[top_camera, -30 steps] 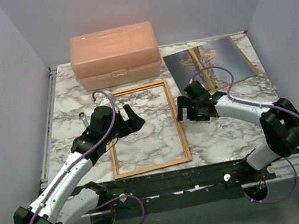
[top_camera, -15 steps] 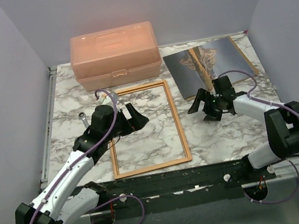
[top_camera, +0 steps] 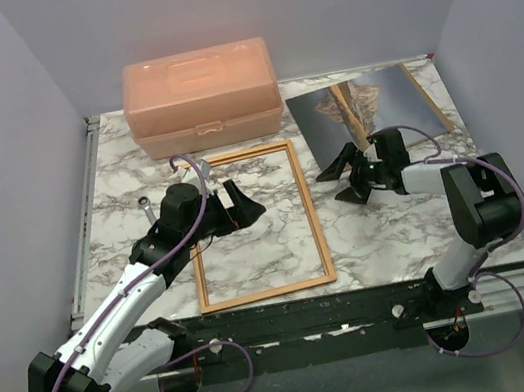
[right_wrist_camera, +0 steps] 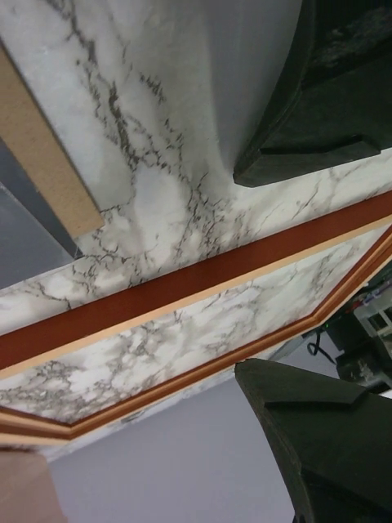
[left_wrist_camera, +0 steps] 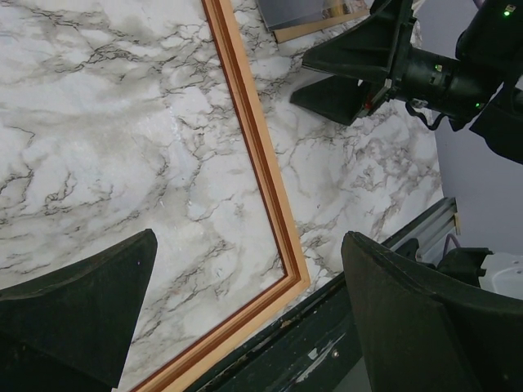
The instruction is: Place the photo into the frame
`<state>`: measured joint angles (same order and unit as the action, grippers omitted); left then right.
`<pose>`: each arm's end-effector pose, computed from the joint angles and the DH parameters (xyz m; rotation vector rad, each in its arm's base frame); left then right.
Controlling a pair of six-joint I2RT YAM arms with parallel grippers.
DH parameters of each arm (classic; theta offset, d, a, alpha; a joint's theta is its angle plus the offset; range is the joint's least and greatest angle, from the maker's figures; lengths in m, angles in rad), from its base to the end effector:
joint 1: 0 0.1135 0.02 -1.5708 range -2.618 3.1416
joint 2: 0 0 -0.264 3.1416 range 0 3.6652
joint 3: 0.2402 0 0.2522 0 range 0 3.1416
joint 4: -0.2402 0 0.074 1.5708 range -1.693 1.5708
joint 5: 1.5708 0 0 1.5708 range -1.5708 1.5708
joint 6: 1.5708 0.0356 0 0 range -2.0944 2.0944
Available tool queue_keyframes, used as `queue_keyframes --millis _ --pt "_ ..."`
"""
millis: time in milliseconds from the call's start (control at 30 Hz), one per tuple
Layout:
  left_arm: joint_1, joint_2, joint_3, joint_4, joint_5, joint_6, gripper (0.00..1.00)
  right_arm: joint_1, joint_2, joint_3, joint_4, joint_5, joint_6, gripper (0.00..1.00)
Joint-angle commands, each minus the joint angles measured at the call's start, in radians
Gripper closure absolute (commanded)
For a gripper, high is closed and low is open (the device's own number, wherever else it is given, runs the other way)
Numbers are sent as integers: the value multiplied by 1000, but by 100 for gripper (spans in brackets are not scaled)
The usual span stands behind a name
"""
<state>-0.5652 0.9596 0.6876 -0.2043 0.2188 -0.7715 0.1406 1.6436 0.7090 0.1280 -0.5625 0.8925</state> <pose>0.1793 -0.1229 0.2718 -0.0801 2.2042 -1.0207 0.2994 0.0615 0.1402 0.6513 2.4447 1.1301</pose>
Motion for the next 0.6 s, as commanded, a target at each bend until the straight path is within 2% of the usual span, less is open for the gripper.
queue_keyframes --millis 0,200,567 --pt "0 -4 -10 32 33 17 1 -3 91 -13 153 -37 111 6" --pt "2 -2 -16 44 39 17 2 -2 173 -26 321 -28 247 16" --pt "2 0 -23 53 40 16 2 -1 263 -43 508 84 410 18"
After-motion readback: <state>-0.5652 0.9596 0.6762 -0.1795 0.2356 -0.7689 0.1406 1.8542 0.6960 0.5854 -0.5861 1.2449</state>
